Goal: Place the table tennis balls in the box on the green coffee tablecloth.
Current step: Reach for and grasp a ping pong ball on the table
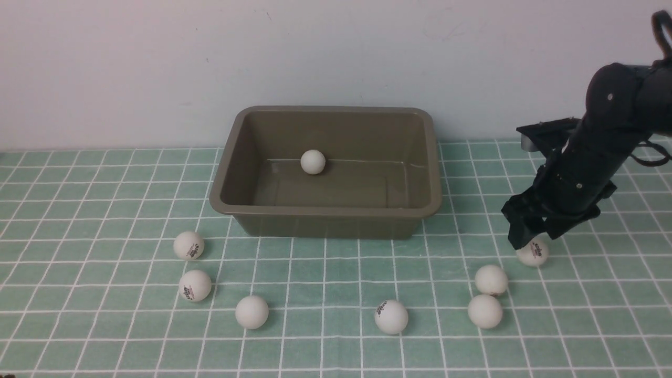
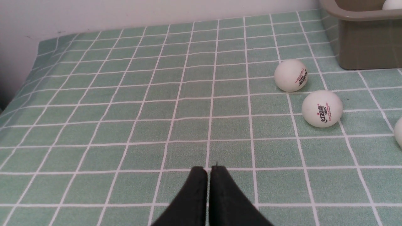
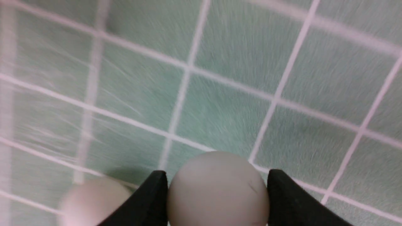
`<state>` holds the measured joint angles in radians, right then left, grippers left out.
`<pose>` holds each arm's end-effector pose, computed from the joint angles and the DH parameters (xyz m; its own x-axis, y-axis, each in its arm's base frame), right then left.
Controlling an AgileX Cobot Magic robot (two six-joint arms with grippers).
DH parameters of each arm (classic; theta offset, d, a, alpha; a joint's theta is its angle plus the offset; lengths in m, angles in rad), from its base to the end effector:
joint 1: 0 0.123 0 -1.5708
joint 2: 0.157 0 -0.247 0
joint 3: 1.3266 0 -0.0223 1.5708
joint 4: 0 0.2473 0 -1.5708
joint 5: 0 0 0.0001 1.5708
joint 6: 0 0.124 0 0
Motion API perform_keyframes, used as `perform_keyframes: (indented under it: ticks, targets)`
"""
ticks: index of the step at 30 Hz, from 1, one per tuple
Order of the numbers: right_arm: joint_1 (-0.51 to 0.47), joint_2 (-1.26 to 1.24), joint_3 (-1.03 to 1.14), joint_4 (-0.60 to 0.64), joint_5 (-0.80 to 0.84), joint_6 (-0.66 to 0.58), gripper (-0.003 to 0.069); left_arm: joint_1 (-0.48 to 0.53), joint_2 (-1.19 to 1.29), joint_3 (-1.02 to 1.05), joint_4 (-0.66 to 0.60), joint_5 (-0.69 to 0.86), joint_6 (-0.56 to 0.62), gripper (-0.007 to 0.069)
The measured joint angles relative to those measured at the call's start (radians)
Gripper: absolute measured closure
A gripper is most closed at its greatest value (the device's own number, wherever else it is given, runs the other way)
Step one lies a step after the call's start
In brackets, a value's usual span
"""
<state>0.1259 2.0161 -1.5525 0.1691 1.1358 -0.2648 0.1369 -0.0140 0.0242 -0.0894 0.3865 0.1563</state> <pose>0.3804 0.0672 0.1341 -0.9460 -0.3108 -0.0921 -0.3212 0.9370 0.1372 0.1179 0.0120 0.1618 -0.3073 0.0317 -0.9511 -0.0823 0.9948 0.0598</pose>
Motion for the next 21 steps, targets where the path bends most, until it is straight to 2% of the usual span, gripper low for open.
perform_keyframes:
  ticks: [4,6,10,14,21]
  targets:
    - [0.032,-0.027,-0.154,0.142,0.030,-0.039,0.0295,0.000,0.000,0.000,0.000,0.000,0.000,0.0629]
    - [0.083,-0.028,-0.214,0.175,0.005,-0.052,0.0295,0.000,0.000,0.000,0.000,0.000,0.000,0.0629]
    - [0.209,-0.006,-0.274,0.168,-0.082,-0.064,0.0295,0.000,0.000,0.000,0.000,0.000,0.000,0.0629]
    - [0.273,0.052,-0.299,0.145,-0.121,-0.066,0.0295,0.000,0.000,0.000,0.000,0.000,0.000,0.0629]
    - [0.290,0.159,-0.348,0.140,-0.138,-0.068,0.0286,0.000,0.000,0.000,0.000,0.000,0.000,0.0629]
